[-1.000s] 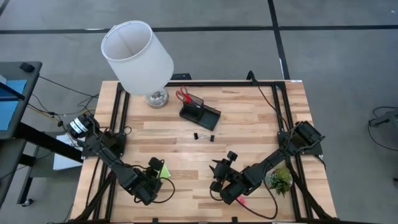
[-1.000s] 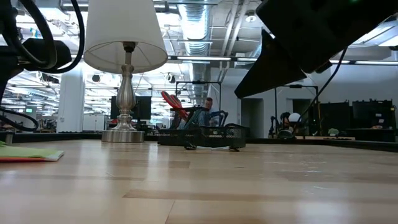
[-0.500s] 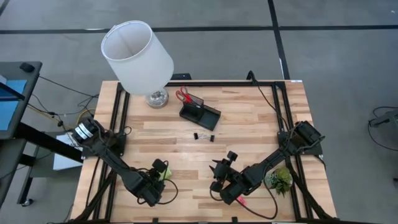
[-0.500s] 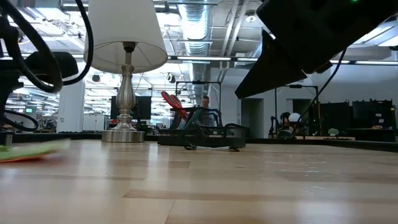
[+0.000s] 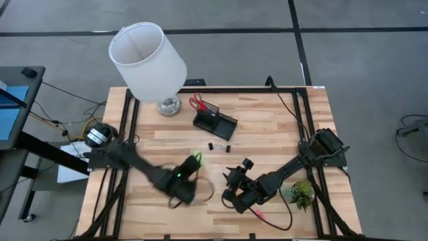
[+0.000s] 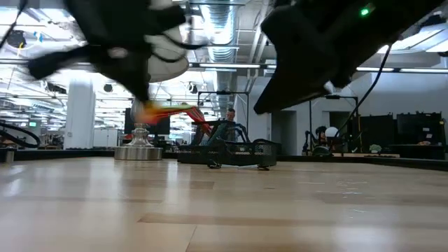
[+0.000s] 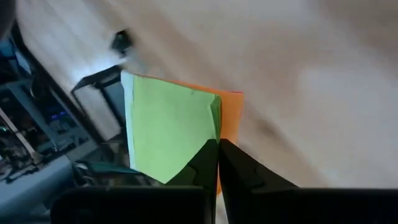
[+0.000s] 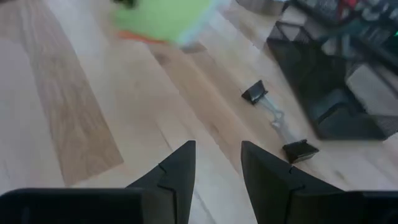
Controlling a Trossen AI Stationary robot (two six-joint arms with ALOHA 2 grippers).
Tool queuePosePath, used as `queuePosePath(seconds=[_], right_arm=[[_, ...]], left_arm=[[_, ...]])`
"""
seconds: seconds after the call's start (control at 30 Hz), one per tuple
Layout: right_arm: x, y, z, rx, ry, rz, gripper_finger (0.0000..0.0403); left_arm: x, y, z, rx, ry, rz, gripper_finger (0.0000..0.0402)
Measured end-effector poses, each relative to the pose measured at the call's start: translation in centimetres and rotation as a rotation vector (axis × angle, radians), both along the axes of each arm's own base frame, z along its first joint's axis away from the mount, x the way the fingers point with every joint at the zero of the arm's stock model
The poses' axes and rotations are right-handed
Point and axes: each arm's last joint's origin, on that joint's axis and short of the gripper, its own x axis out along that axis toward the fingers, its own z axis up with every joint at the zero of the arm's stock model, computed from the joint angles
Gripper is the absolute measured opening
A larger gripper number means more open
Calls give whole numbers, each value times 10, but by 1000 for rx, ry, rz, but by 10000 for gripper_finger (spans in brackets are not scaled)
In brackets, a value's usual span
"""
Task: Pick and place office supplies into organizer
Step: Put the green sticky notes into the black desk organizer
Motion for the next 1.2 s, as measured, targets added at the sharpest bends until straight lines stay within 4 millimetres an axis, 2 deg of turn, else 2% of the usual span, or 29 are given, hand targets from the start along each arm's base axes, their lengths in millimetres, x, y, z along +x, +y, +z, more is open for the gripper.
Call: queuePosePath(seconds=[0.17,0.23,0.33,0.5,0.63,0.77,0.9,1.0,1.2], right_arm=[[4,-4,-5,204,111,66,122],[4,-1,-9,283,142,83,122],[1,7,-18,306,178,106,122],[-5,18,-33,283,221,131,122],[-9,22,-33,273,232,142,122],[-9,22,-33,255,227,145,122],[-10,22,-34,244,240,147,122],[-10,21,-33,243,241,147,122],[-11,21,-34,232,252,143,122]], left_arm=[[50,64,26,-17,-66,57,0],[66,91,37,-72,-101,43,0],[87,129,51,-212,-210,11,0],[99,188,60,-348,-339,51,0],[100,222,54,-373,-370,125,0],[107,231,29,-462,-328,152,0],[114,229,5,-422,-267,175,0],[117,225,-3,-367,-252,205,0],[120,212,-5,-333,-232,162,11]])
